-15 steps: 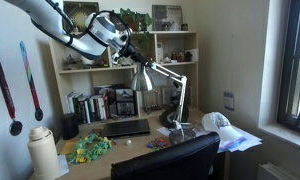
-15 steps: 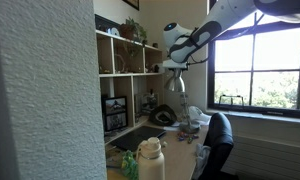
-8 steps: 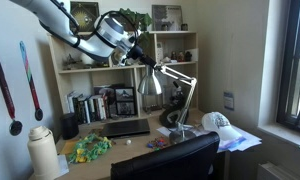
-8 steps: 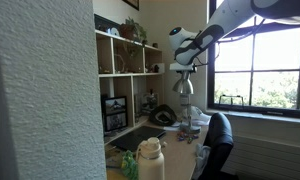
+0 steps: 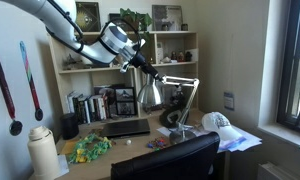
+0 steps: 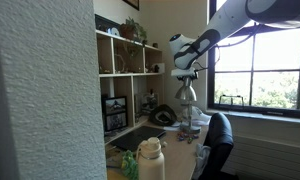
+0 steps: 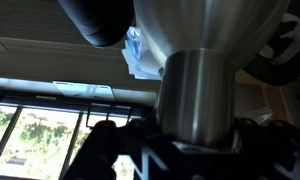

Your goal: Tilt the lamp forward

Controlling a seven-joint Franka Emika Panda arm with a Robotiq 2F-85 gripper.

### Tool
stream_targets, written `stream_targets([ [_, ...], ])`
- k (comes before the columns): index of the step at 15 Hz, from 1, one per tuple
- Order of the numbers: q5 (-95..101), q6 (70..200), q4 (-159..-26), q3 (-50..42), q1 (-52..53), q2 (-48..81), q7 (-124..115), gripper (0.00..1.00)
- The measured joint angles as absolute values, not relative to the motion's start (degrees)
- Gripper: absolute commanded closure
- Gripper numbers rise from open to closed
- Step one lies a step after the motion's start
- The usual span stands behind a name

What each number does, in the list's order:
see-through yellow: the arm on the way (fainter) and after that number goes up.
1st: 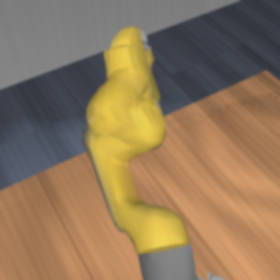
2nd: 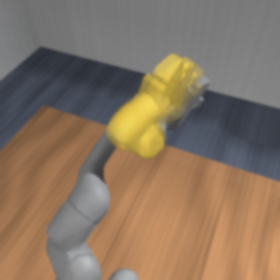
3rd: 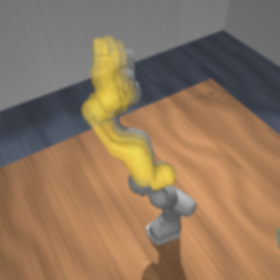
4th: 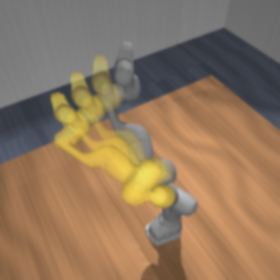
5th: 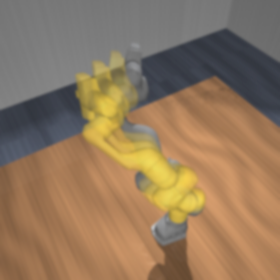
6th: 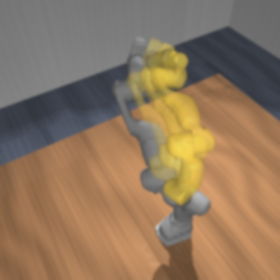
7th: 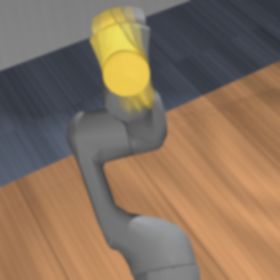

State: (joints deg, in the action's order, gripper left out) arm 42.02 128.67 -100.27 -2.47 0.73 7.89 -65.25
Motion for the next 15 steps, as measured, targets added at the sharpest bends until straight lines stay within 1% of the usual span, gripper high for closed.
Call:
stream_targets([
  [7, 35.22, 125.49, -100.03, -2.99, 0.45, 10.19, -56.56, 0.78],
  [15, 34.29, 124.02, -99.43, -4.03, 0.45, 11.68, -55.07, 0.78],
])
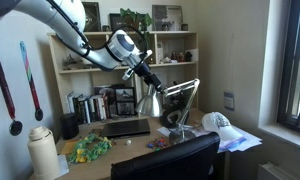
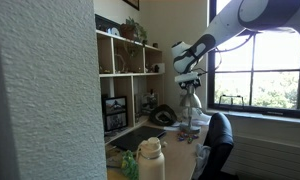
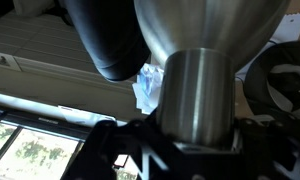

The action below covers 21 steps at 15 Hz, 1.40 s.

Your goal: Tilt the lamp forward

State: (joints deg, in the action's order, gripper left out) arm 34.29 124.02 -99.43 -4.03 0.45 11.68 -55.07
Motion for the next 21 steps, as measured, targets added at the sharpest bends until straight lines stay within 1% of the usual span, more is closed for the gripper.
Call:
stream_targets([
  [7, 34.29, 124.02, -99.40, -4.47, 0.46, 13.43, -55.07, 0.78],
  [8, 34.29, 124.02, -99.38, -4.52, 0.46, 13.66, -55.08, 0.28],
  [9, 34.33, 124.03, -99.24, -4.59, 0.47, 13.89, -55.10, 0.27],
  [13, 34.33, 123.31, -98.81, -5.40, 0.49, 14.26, -55.26, 0.01],
  [21, 34.27, 122.23, -96.94, -6.23, 0.51, 13.90, -55.10, 0.00],
])
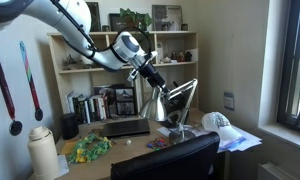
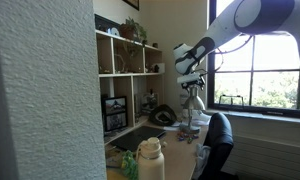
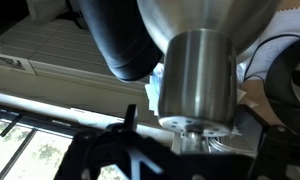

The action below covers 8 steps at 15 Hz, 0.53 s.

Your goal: Tilt the lamp forward

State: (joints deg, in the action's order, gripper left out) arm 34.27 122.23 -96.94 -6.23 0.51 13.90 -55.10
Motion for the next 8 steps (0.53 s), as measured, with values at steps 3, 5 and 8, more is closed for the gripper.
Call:
stream_targets([
  [3, 34.27, 122.24, -95.81, -6.00, 0.74, 12.32, -54.08, 0.00],
  [5, 34.22, 122.33, -94.94, -5.54, 0.86, 10.29, -53.00, 0.00],
  [8, 33.37, 123.04, -94.23, -4.66, 1.10, 6.23, -51.12, 0.00],
])
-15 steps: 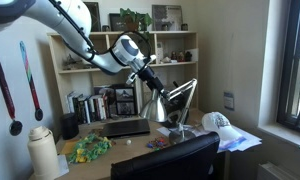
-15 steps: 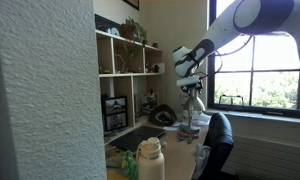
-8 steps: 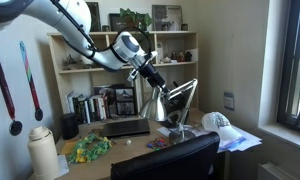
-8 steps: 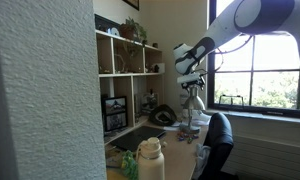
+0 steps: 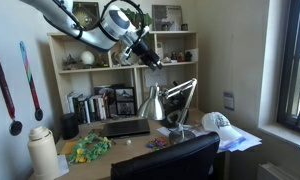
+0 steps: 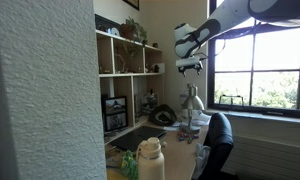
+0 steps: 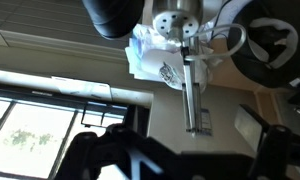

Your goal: Tilt the lamp forward

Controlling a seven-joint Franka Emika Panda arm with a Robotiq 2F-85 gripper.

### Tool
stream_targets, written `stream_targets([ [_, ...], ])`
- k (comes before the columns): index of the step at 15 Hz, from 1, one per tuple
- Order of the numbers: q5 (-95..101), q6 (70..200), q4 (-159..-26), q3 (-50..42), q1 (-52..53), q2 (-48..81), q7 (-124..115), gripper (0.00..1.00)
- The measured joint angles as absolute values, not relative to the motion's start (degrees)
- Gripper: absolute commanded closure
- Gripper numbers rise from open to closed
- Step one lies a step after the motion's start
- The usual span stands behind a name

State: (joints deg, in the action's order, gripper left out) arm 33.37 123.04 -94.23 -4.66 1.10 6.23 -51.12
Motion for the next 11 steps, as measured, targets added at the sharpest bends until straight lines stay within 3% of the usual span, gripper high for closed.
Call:
stream_targets([
  [11, 26.78, 131.45, -96.11, -2.14, 1.08, -6.01, -45.60, 0.00],
])
